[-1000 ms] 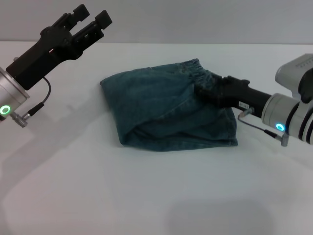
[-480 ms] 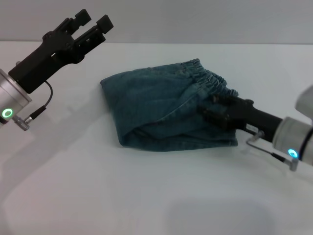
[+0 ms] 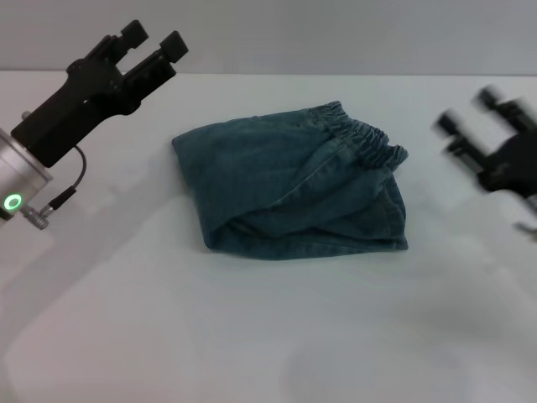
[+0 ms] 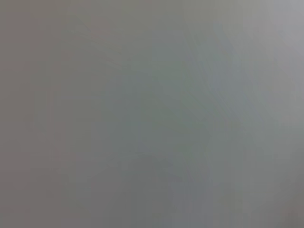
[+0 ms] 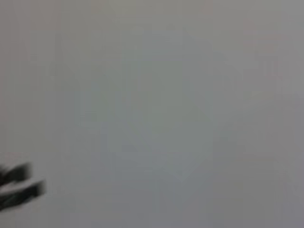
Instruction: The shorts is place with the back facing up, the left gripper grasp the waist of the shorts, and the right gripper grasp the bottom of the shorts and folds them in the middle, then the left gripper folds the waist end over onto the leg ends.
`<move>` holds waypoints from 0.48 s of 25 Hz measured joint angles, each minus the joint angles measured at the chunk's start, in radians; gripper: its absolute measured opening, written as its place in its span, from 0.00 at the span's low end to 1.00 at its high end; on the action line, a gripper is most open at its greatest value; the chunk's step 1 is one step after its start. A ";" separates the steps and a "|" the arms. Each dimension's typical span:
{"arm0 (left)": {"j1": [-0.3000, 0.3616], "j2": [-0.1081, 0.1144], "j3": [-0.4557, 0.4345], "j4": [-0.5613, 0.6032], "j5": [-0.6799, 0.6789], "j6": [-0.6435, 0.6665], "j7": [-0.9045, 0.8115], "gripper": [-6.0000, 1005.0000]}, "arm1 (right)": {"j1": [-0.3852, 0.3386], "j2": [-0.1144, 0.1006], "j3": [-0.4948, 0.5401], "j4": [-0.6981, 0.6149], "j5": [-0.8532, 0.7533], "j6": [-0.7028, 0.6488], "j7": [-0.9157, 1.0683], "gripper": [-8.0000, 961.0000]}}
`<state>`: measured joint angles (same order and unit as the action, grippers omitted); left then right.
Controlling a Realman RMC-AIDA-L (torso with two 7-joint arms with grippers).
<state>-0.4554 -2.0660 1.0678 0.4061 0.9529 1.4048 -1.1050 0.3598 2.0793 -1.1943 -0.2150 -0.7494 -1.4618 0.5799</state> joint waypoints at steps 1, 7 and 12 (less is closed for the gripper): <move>0.001 0.000 0.000 -0.011 -0.013 0.003 0.016 0.84 | -0.015 0.000 0.001 0.000 0.050 -0.021 -0.034 0.69; 0.025 -0.003 0.000 -0.102 -0.132 0.058 0.160 0.84 | -0.061 0.003 0.040 0.085 0.379 -0.135 -0.225 0.69; 0.043 -0.006 0.000 -0.248 -0.300 0.167 0.351 0.84 | -0.071 -0.002 0.121 0.148 0.566 -0.163 -0.268 0.69</move>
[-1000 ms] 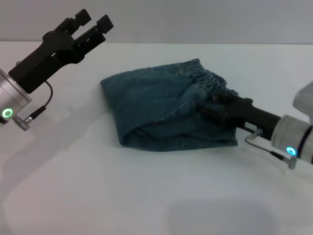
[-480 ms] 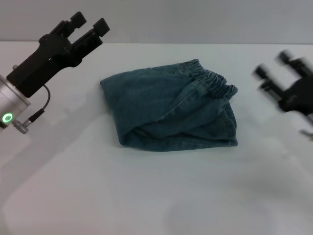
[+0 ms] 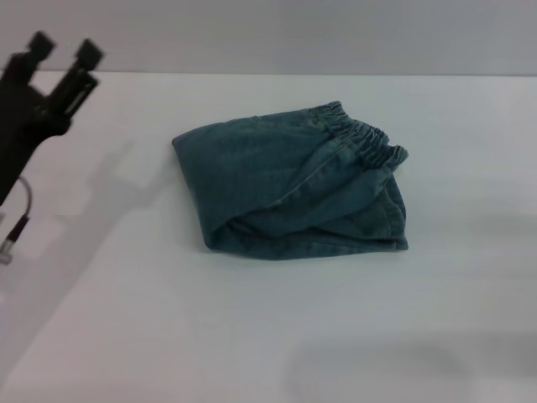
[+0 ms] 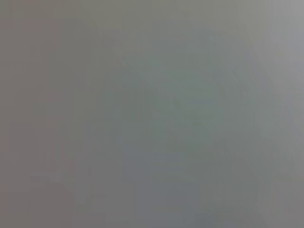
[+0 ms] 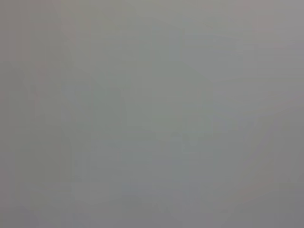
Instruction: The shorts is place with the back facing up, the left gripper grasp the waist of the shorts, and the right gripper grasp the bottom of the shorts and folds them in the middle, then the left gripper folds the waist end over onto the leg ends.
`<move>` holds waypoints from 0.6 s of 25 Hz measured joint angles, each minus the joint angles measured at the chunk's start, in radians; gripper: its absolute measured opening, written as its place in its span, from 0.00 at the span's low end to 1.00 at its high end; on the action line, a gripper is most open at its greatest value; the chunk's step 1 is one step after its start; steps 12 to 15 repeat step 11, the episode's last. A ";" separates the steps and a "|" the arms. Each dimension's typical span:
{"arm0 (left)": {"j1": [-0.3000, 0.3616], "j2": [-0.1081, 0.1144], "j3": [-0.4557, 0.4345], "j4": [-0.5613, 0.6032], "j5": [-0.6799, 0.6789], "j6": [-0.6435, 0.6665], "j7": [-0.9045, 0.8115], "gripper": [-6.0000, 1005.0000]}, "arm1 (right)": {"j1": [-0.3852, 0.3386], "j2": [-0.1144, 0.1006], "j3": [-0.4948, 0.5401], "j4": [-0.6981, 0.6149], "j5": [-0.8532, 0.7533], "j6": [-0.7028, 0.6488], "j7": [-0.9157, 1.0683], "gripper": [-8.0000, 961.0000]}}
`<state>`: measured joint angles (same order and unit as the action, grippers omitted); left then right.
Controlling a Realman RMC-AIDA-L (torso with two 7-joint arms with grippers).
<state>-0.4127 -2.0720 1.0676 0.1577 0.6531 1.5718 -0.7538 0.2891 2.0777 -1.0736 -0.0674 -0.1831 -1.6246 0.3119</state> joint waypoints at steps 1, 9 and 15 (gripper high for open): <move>0.001 -0.001 0.000 -0.028 -0.034 0.019 0.033 0.84 | -0.003 -0.001 0.014 0.004 0.015 0.000 -0.002 0.69; -0.001 -0.006 -0.002 -0.163 -0.168 0.055 0.146 0.84 | -0.010 -0.003 0.069 0.006 0.028 0.004 -0.007 0.69; 0.001 -0.006 -0.003 -0.172 -0.174 0.064 0.147 0.84 | -0.011 -0.003 0.071 0.007 0.029 0.001 -0.026 0.69</move>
